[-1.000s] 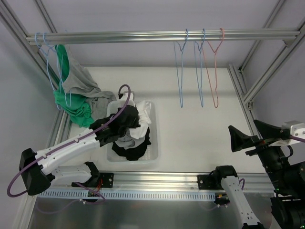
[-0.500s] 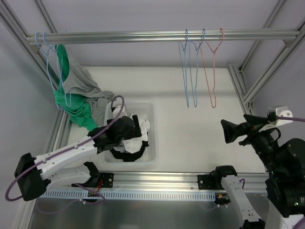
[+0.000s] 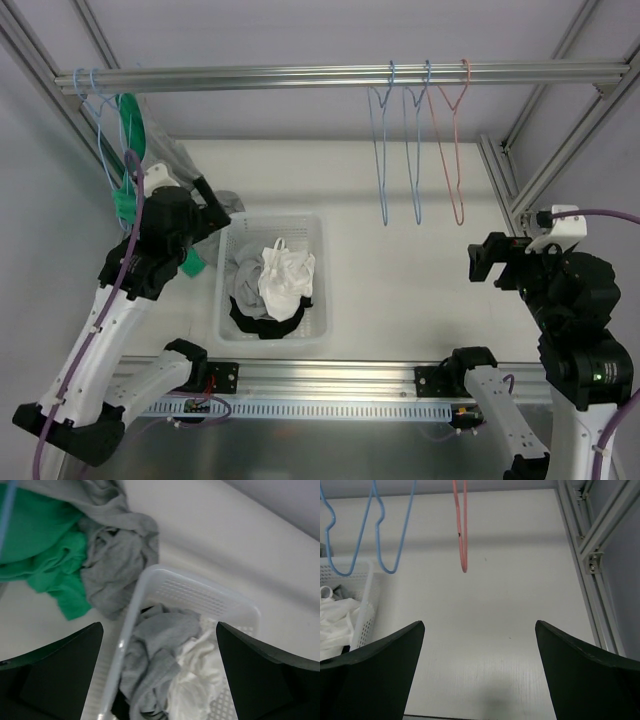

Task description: Remove the tank top from the hanger

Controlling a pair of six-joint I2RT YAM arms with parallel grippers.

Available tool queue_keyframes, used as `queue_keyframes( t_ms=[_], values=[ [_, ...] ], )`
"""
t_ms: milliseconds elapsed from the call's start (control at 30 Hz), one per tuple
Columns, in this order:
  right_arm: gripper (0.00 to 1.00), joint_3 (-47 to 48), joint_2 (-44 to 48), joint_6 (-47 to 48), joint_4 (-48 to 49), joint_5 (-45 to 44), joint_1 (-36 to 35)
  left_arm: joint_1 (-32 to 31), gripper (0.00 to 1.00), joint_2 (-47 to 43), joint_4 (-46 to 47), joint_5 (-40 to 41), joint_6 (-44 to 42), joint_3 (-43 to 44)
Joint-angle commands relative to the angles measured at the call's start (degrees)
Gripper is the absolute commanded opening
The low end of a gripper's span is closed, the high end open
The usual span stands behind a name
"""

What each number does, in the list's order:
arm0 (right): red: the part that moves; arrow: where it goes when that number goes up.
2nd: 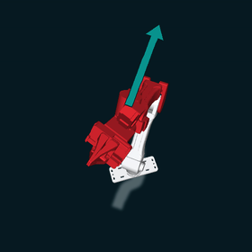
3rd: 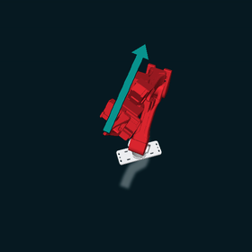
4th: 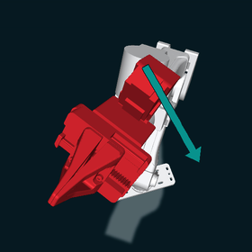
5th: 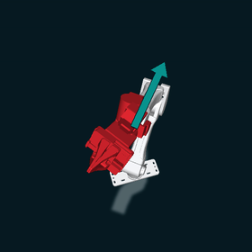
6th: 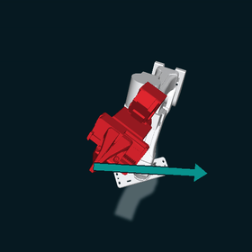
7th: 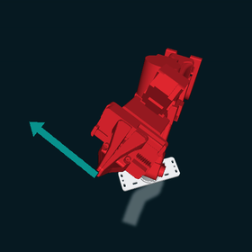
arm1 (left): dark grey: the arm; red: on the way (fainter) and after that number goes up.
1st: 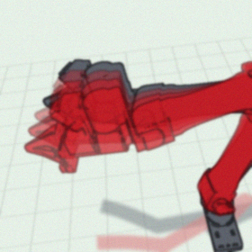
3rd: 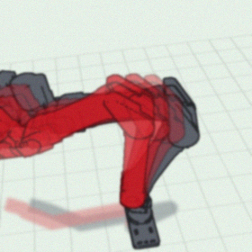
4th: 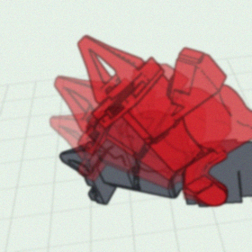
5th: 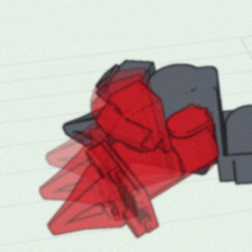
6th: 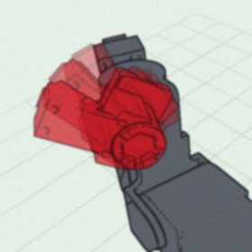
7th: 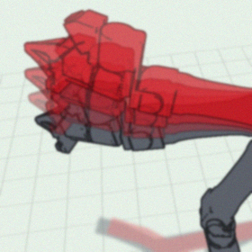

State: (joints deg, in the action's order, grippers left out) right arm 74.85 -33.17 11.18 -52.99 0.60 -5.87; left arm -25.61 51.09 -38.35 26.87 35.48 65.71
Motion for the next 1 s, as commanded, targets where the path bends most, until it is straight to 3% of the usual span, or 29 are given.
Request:
queue_keyframes(
  t_ms=[0,133,467,567,967],
  values=[
    [1.0,-0.58,2.23,1.3,-1.67,-9.73,0.16,11.16,0.99,-0.91,-9.36,-9.16,-7.42,1.26],
    [1.0,-3.12,5.3,0.95,-2.2,-9.31,0.07,19.01,0.99,-2.13,-11.4,-15.44,-10.34,-0.66],
    [1.0,-12.26,8.74,2.44,1.74,-14.58,-6.35,19.1,0.99,-20.31,-10.09,-5.96,-11.14,-12.53],
    [0.99,-14.38,8.65,1.83,3.85,-14.4,-6.35,19.1,0.99,-23.74,-8.86,-6.83,-11.58,-12.89],
    [0.99,-15.96,6.71,0.16,5.88,-12.47,-6.44,19.19,0.99,-25.16,-6.3,-9.12,-12.98,-14.74]
  ],
)
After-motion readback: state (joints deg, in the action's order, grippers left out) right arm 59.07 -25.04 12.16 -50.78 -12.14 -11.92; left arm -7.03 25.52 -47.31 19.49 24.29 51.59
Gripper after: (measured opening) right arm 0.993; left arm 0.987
